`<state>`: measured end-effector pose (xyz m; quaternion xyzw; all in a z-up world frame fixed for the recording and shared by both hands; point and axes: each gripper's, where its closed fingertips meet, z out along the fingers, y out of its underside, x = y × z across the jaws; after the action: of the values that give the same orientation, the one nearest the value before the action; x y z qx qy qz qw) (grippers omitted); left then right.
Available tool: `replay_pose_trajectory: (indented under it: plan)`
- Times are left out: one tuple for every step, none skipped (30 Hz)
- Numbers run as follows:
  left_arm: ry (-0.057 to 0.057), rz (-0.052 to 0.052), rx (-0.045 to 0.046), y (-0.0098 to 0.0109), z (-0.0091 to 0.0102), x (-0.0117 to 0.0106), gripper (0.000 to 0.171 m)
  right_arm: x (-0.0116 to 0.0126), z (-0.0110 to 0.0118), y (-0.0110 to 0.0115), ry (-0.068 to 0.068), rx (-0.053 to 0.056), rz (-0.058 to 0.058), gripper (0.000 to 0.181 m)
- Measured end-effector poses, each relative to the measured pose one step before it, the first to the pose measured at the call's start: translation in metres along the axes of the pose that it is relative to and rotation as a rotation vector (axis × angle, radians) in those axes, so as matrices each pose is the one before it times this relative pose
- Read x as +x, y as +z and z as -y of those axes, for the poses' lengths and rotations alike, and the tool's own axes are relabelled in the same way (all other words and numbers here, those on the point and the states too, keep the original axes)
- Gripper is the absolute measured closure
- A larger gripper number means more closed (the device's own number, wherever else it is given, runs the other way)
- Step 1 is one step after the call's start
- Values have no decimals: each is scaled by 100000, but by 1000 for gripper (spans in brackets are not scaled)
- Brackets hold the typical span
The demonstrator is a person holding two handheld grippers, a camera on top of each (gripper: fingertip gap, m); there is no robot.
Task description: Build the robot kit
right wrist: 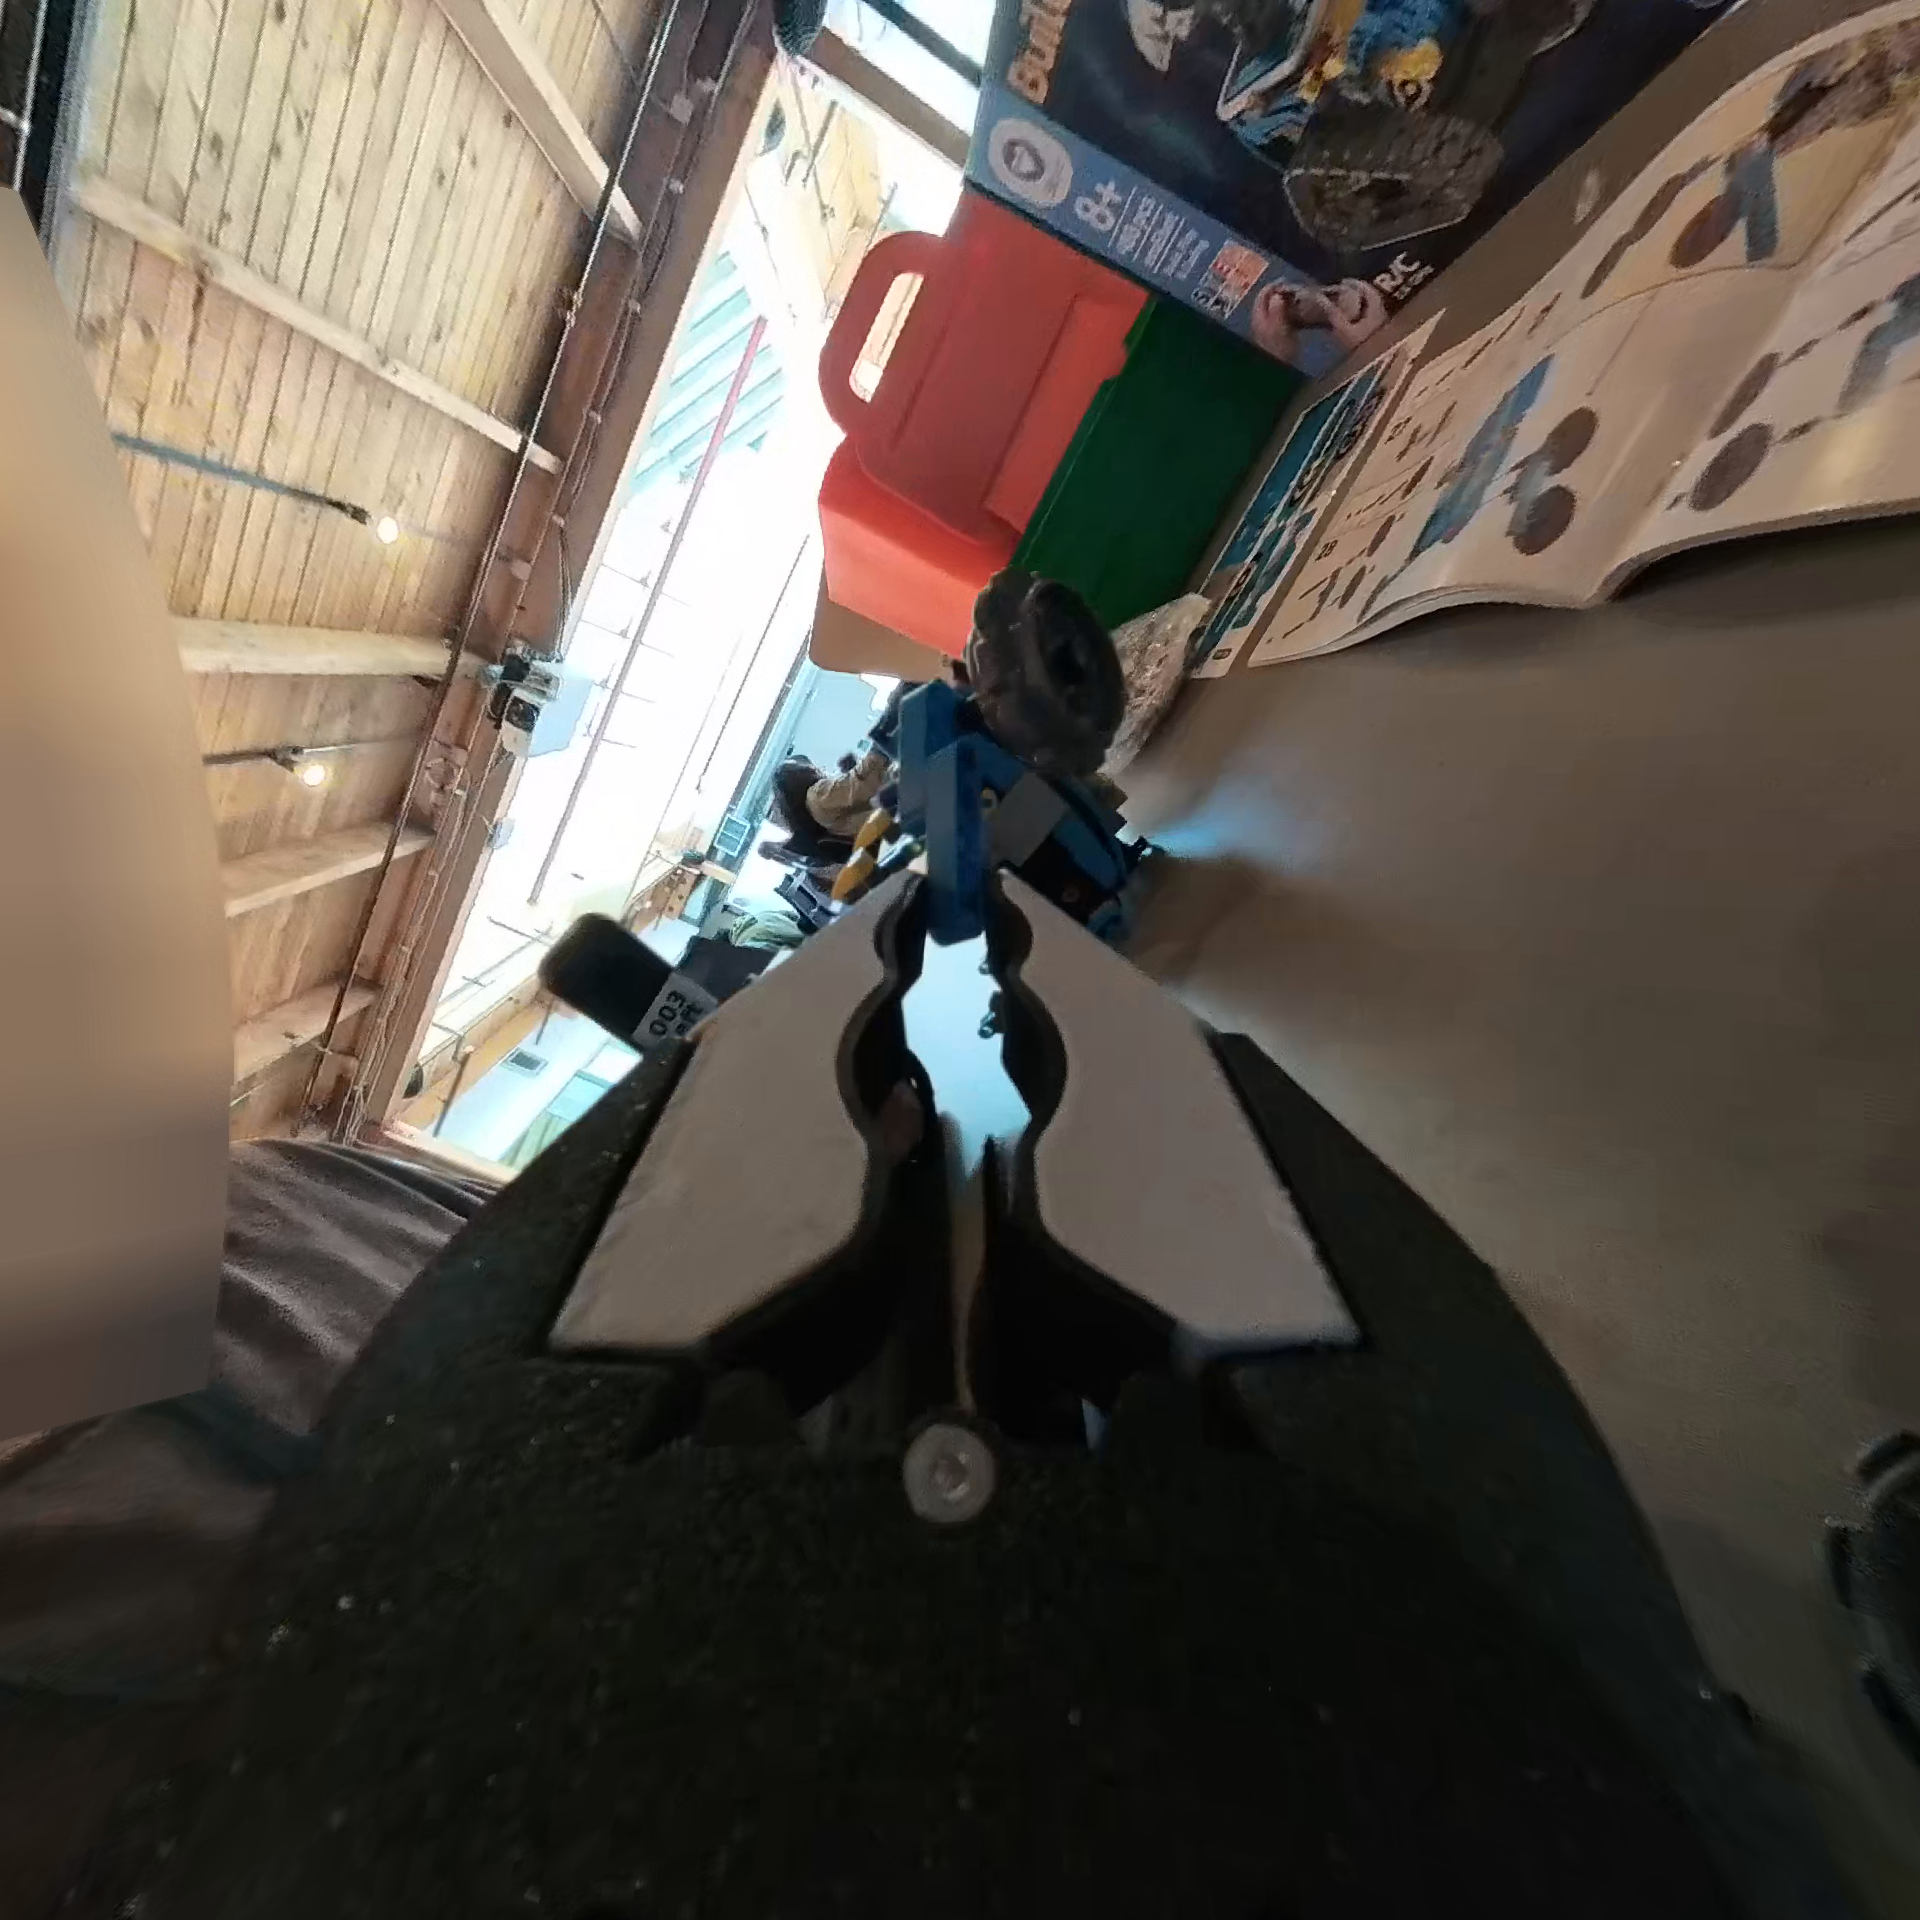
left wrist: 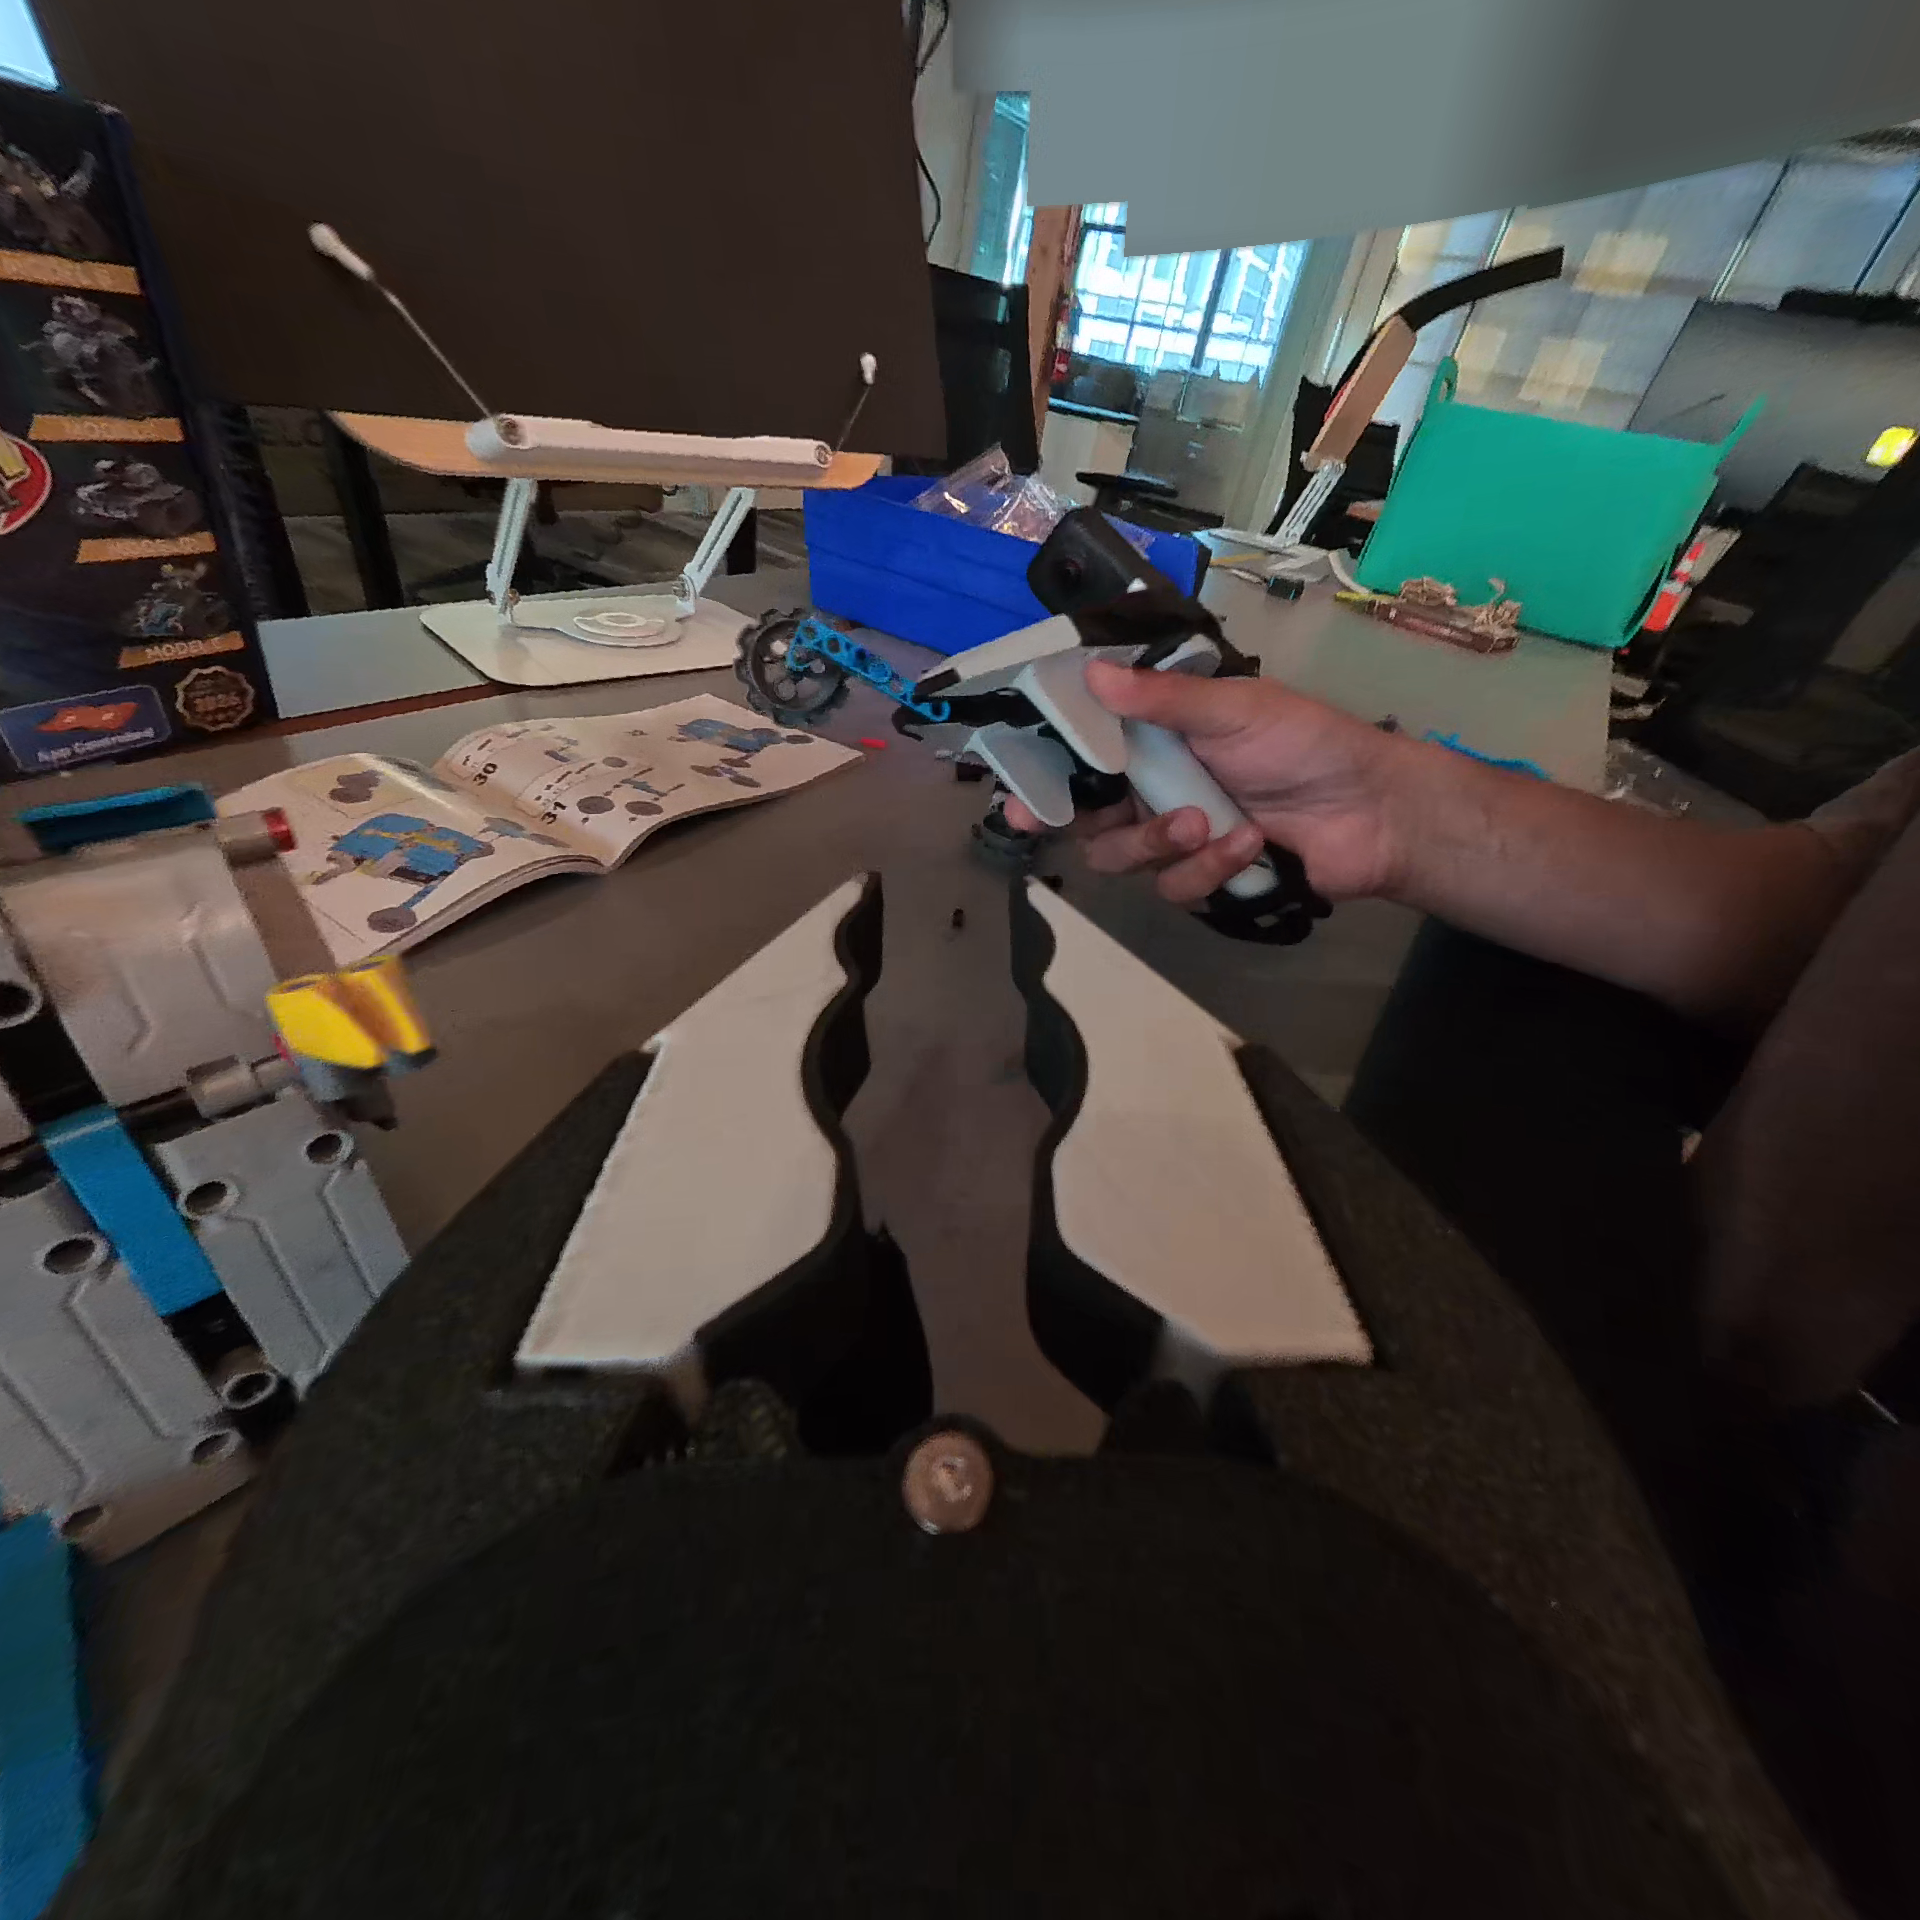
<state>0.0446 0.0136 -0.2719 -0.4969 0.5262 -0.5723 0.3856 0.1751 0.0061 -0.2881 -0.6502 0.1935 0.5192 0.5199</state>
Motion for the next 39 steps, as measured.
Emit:
replay_pose_trajectory:
  plan:
    - [2794, -112, -1142, 164, -200, 273, 148, 139, 43, -123, 97, 256, -536, 171]
    - [2747, -207, -1618, 192, -257, 285, 148, 94, -5, -100, 424, -102, -175, 171]
    - [2540, -5, -1662, 206, -252, 247, 148, 43, 27, -117, 742, 290, -1, 172]
    - [2246, 179, -1581, 194, -262, 193, 148, 38, 27, -134, 498, 116, -241, 171]
    - [1776, 294, -1757, 201, -276, 115, 148, 120, -135, -161, -761, -1390, -1506, 172]
    - [1443, 312, -2000, 220, -311, 67, 148, 342, -491, -179, -3787, -4462, -3991, 172]
    - [1270, -427, -2122, 241, -313, 136, 148, 710, -1074, -242, -7224, -8783, -7160, 172]
    - [943, -2182, -2502, 294, -372, 342, 151, 1023, -1482, -287, -9801, -11353, -9780, 171]
    - [446, -3840, -3624, 416, -553, 482, 152, 1084, -1313, -303, -10603, -9425, -10886, 171]
    - [-7, -4186, -5324, 578, -782, 428, 152, 733, -538, -329, -8501, -3938, -8693, 171]
    - [-167, -2769, -6211, 681, -863, 178, 151, -31, -102, -292, -5335, -834, -2808, 171]
    - [408, -1858, -5558, 738, -714, 83, 149, -553, -126, -173, -2173, -985, 1888, 171]
    - [1511, -3035, -5072, 785, -618, 321, 148, -369, -319, -28, 188, -1569, 1761, 171]
    - [1973, -2619, -5384, 816, -553, 238, 147, 42, -576, 92, 803, -2296, -119, 171]
    - [1707, -628, -5076, 795, -449, -125, 145, 152, -839, 201, 61, -3463, -696, 171]
    - [1035, -357, -4583, 758, -370, -255, 143, 126, -830, 237, -441, -3499, -922, 171]
    - [-548, 2005, -4525, 676, -347, -714, 143, 48, -596, 208, -560, -2319, -801, 171]
    - [-2228, 4575, -4125, 562, -296, -1160, 143, -51, -380, 152, -675, -1235, -390, 171]
    - [-2292, 31, -2973, 491, -140, -428, 143, -52, -269, 146, -532, -782, -288, 171]
    - [-2205, -4076, -1729, 384, 39, 269, 143, 21, -224, 159, -497, -758, -699, 171]
    - [-1941, -3898, -536, 272, 230, 357, 143, -33, -274, 205, -737, -1509, -316, 171]
    - [-1235, -3768, 389, 175, 315, 462, 142, -69, -314, 221, -1222, -2016, -230, 170]
    - [-1207, -2712, 481, 142, 297, 367, 142, 34, -285, 180, -1290, -1794, -813, 171]
    - [-1000, -1047, -304, 161, 144, 162, 142, 11, -90, 99, -1155, -567, -753, 170]
    - [-143, -367, -1065, 185, -49, 154, 142, -15, 5, -13, -446, -42, -449, 170]
    - [685, -24, -1196, 205, -129, 202, 142, -102, -40, -16, -342, -425, 451, 169]
    - [1050, 506, -836, 219, -148, 202, 142, -203, -13, -26, -8, -212, 1239, 165]
    - [1078, 495, -977, 232, -203, 246, 142, -173, -16, -48, 218, -298, 1004, 161]
    - [938, 629, -1138, 209, -252, 218, 142, -90, -59, -86, -603, -569, 336, 158]
    - [1012, 1083, -252, 52, -129, 118, 144, -48, -44, -153, -1931, -601, -64, 154]
    - [581, 1321, 45, -45, -68, 28, 145, 116, 23, -262, -2832, -301, -1378, 150]
    - [-147, 1137, -11, -45, -94, -5, 145, 234, 65, -410, -3332, 273, -2128, 148]
    - [-336, 912, 279, -75, -87, 34, 145, -1, 85, -440, -4083, 1224, -567, 148]
    - [-237, 981, 339, -68, -90, 29, 146, -132, -71, -336, -3657, 804, 483, 148]
    - [-56, 1098, 211, -49, -69, 32, 146, 137, -238, -133, -1517, -329, -730, 148]
    - [277, 1225, 11, -20, -43, 26, 148, 158, -304, 68, 82, -816, -307, 148]
    - [1110, 1289, -165, 20, -29, -17, 150, -12, -227, 207, 1136, -974, 1019, 148]
    - [2144, 959, -136, 4, 20, -26, 156, -146, 23, 219, 1768, -73, 1951, 148]
    - [2395, 922, 380, -33, 131, -122, 156, -2, 227, 123, 1219, 1078, 1065, 148]
